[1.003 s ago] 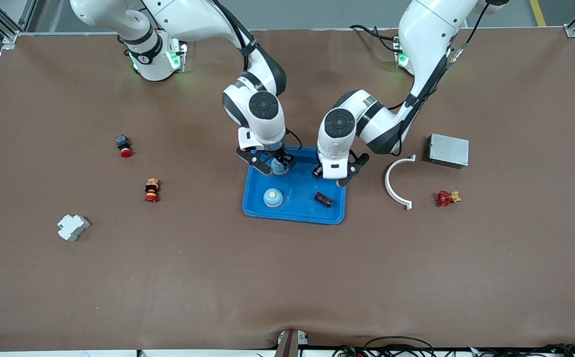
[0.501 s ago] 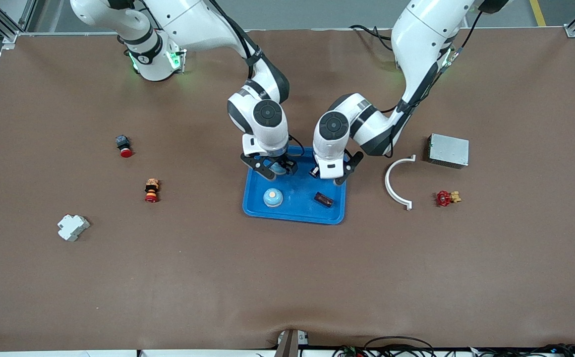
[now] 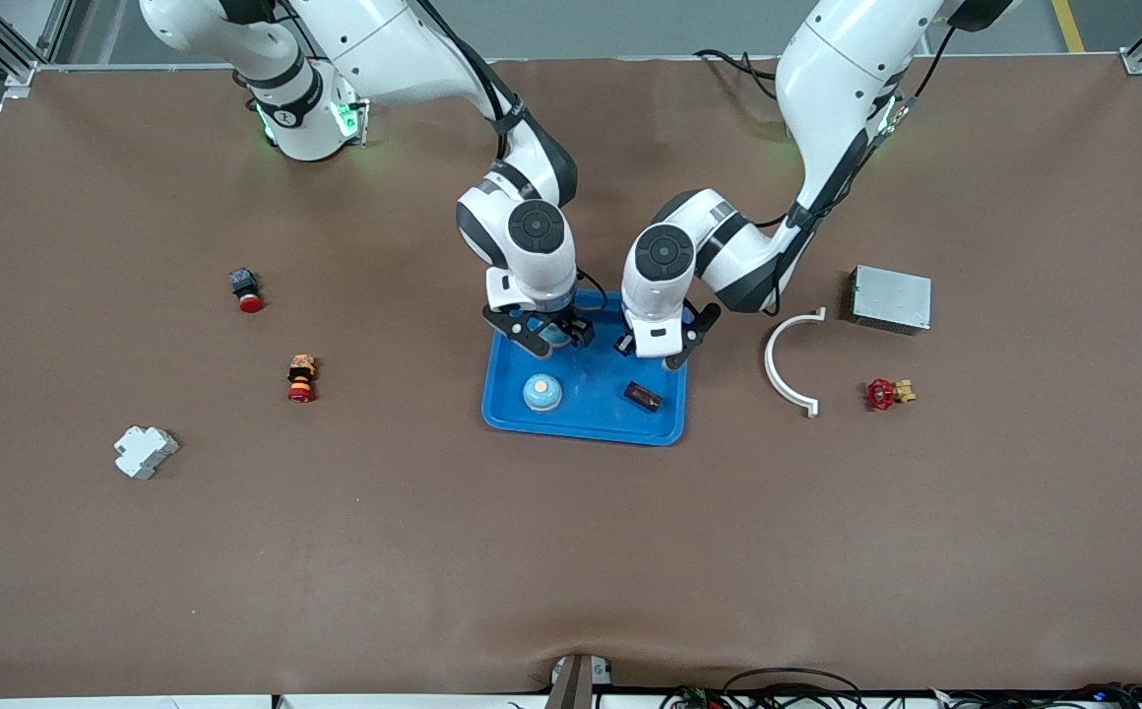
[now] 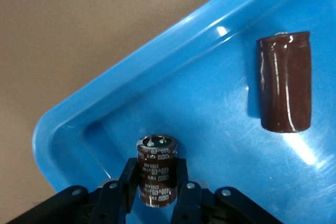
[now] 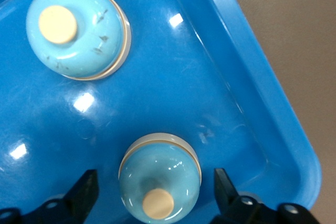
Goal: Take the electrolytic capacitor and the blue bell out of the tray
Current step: 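Carry the capacitor toward the red valve while the right gripper carries the bell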
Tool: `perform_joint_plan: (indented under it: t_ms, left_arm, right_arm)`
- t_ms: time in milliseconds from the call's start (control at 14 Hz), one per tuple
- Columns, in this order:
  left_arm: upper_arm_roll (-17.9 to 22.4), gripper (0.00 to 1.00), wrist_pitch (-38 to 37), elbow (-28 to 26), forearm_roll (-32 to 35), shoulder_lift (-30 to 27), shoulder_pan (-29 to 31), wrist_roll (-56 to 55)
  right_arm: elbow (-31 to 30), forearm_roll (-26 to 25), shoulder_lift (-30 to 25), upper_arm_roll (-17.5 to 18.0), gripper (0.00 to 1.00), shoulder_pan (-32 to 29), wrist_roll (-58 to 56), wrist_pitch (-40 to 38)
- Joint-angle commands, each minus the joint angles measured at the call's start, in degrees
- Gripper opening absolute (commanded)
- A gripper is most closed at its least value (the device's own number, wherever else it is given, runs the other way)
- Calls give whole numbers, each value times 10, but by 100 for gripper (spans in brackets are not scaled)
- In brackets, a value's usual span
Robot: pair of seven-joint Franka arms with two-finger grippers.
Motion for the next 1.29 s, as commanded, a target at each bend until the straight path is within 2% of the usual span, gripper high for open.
perform_joint_plan:
  t_ms: [0,72,143,430,573,716,931,1003,1218]
  left_arm:
    - [2,0,0,4,13,-14,5,-10]
    - [2,0,-4,3,13,-28,6,-9]
    - [4,0,-19,6,13,-43,11,-5]
    - [4,0,-83,7,17,-106,53,55]
    - [3,0,-137,2,17,-132,92,114]
    - [0,0,-167,-19,18,-155,148,182]
    - [2,0,-161,-78,23,-169,208,282]
    - [1,0,-159,-87,45,-167,229,296]
    - [1,0,-79,-141,91,-151,267,299]
  right_arm:
    - [11,3,8,-7,63,12,9,-1]
    - [11,5,10,-7,28,12,9,-2]
    - [12,6,10,-7,0,12,11,-2]
    - [16,5,3,-7,0,12,28,-17]
    - [32,1,-11,-7,0,6,17,-76]
    - [52,3,-44,-9,0,-11,-35,-174]
    - [46,6,-106,-9,0,-53,-121,-265]
    - [43,6,-125,-10,0,-62,-144,-286]
    - [-33,0,-217,-11,0,-109,-270,-290]
